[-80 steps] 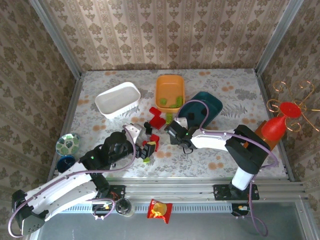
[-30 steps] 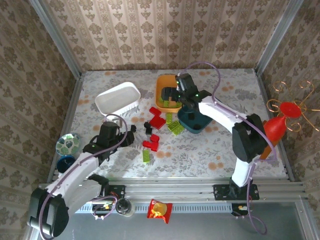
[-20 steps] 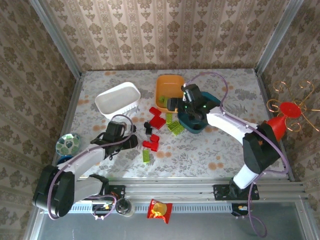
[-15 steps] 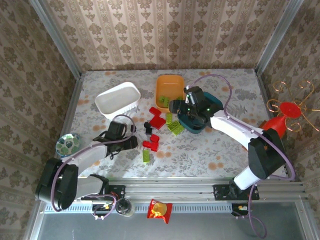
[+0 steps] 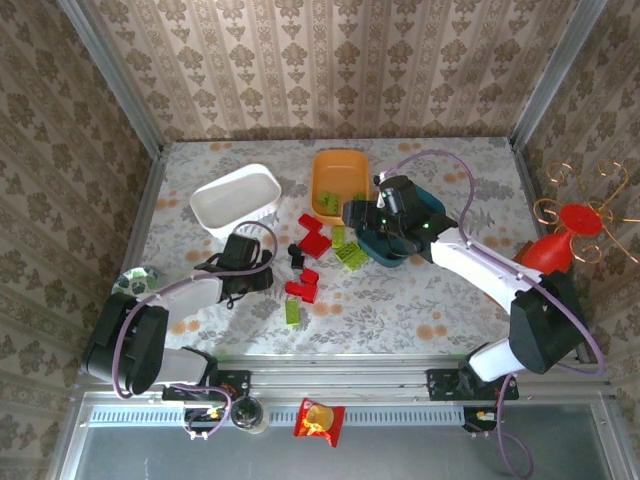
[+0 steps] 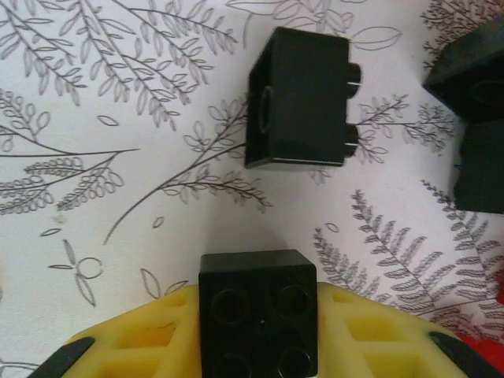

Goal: Sort the legos into containers by color
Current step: Pick up the lego from the middle-left of the table, then place the lego in the container.

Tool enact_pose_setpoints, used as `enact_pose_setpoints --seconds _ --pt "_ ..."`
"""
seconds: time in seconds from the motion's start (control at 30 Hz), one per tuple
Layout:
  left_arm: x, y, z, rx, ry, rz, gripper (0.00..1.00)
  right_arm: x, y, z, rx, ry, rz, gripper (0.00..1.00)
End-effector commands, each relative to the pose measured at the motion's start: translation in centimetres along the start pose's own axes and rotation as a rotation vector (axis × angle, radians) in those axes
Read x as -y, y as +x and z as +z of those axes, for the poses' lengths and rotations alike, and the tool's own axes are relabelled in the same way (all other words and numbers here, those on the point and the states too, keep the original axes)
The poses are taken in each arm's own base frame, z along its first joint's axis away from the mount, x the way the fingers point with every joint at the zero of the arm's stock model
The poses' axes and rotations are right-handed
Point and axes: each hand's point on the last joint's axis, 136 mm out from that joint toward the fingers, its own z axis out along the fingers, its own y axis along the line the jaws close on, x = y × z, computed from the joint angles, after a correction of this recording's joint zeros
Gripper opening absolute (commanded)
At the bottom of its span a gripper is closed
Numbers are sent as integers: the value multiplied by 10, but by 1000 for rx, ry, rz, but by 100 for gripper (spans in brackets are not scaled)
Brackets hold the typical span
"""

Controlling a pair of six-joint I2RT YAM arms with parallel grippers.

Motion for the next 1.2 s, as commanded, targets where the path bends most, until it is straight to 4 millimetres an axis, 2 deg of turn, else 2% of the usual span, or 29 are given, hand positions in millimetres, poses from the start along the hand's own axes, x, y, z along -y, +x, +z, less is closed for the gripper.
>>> enact_pose_setpoints --seconds 0.0,0.03,0.1,0.17,0.3,0.37,0.47,0.53,0.63,0.77,0.9,1.17 --pt "20 -9 -14 36 16 72 31 11 -4 -13 33 30 12 94" --pt "29 -15 -23 55 20 102 31 17 -1 -13 33 45 19 94" --pt "53 -26 -41 93 42 171 31 25 -5 -28 73 54 42 94" --pt "87 -41 -58 133 97 241 31 38 -2 -37 99 88 68 94" --pt "163 -67 -76 185 224 370 30 63 13 -56 134 167 102 94" --pt "202 -81 -76 194 311 408 30 77 23 -67 143 214 110 94" --pt "250 -96 -62 181 405 448 28 94 34 -86 164 274 122 94" --pt "277 -106 -54 184 448 481 28 102 40 -99 184 296 128 94" --pt "310 -114 -30 137 513 498 27 112 47 -117 213 320 142 94" --pt "339 -116 3 66 565 503 27 116 49 -134 248 321 147 94" --pt "358 -112 26 17 576 523 26 117 50 -137 248 329 142 94" --pt "362 -110 37 -4 582 507 30 115 47 -133 249 322 143 94"
